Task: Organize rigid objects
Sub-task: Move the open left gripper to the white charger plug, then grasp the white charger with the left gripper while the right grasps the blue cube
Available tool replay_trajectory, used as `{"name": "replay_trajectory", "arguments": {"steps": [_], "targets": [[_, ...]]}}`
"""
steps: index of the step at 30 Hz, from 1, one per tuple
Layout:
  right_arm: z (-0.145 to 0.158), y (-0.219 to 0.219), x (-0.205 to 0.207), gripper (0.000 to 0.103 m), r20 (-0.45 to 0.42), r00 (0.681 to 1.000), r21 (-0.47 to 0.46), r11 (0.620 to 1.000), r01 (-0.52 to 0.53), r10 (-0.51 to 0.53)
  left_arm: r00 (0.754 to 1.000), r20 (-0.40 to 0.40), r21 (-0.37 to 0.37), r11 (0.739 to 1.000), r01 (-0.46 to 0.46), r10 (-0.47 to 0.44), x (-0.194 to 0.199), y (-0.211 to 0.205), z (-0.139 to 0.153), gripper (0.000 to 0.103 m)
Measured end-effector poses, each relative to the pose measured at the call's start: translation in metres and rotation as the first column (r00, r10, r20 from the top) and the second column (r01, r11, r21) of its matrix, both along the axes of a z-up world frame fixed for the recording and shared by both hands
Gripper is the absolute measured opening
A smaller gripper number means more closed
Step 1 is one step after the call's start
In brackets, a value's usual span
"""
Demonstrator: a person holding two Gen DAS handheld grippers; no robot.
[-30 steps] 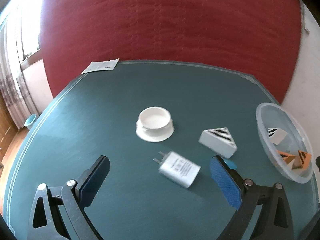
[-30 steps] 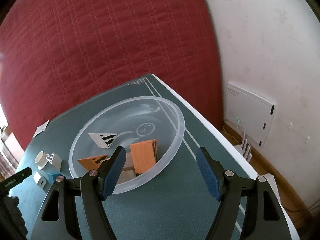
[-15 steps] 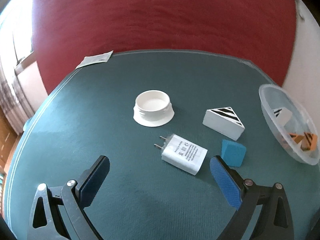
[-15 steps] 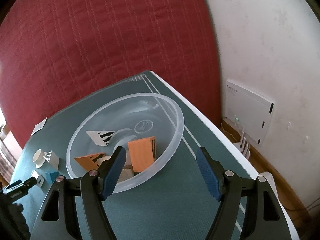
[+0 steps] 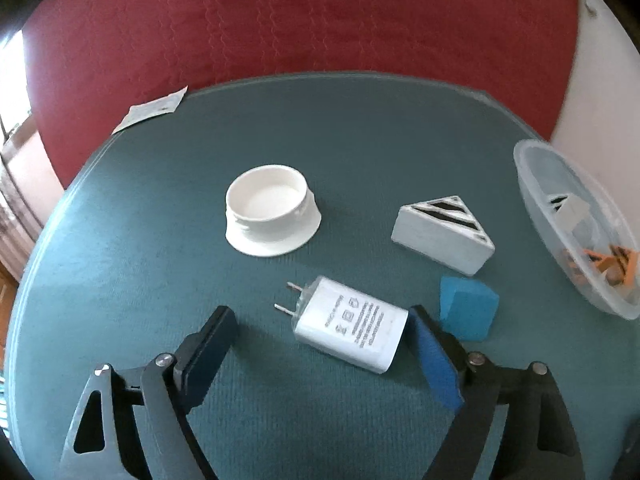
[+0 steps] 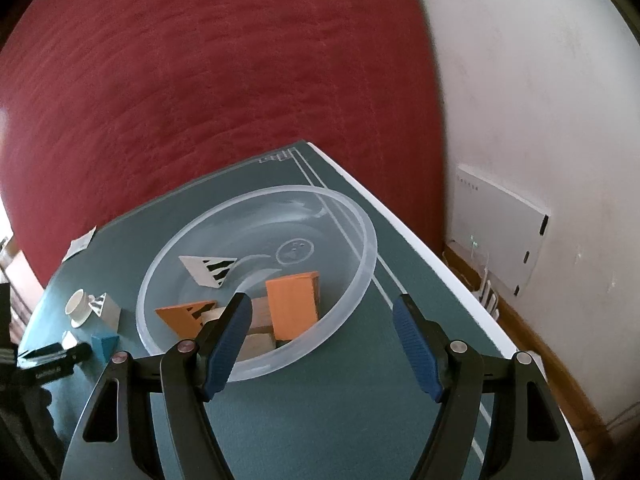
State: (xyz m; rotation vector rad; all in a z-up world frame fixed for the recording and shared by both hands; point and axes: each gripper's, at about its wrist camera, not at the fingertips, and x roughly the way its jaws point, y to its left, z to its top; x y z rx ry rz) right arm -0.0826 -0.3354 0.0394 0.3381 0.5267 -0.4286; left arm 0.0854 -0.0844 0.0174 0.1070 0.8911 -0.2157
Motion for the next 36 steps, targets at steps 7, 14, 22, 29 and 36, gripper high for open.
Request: {"name": "replay_trajectory", "arguments": {"steps": [7, 14, 22, 29, 36], "targets": [[0.007, 0.037, -0.005, 0.074, -0.014, 0.992, 0.001, 0.992, -0.127, 0.127, 1.0, 0.024, -0.026, 0.999, 0.018, -0.018, -0.01, 0.003, 0.002, 0.065], [0.016, 0.085, 0.003, 0.074, -0.014, 0.962, 0.0, 0.962, -0.271, 0.271, 0.999, 0.039, -0.055, 0.998, -0.019, 0.021, -0.014, 0.016, 0.008, 0.065], [0.013, 0.121, 0.031, 0.074, -0.041, 0.93, 0.036, 0.931, -0.363, 0.364, 0.995, 0.08, -0.044, 0.997, -0.06, 0.064, -0.029, 0.03, 0.018, 0.065], [0.002, 0.16, 0.064, 0.07, -0.124, 0.88, 0.041, 0.889, -0.457, 0.458, 0.992, 0.074, -0.035, 0.995, -0.096, 0.099, -0.037, 0.047, 0.016, 0.065], [-0.017, 0.179, 0.102, 0.063, -0.188, 0.848, 0.095, 0.868, -0.487, 0.496, 0.992, 0.05, -0.028, 0.993, -0.114, 0.115, -0.039, 0.051, 0.011, 0.065]]}}
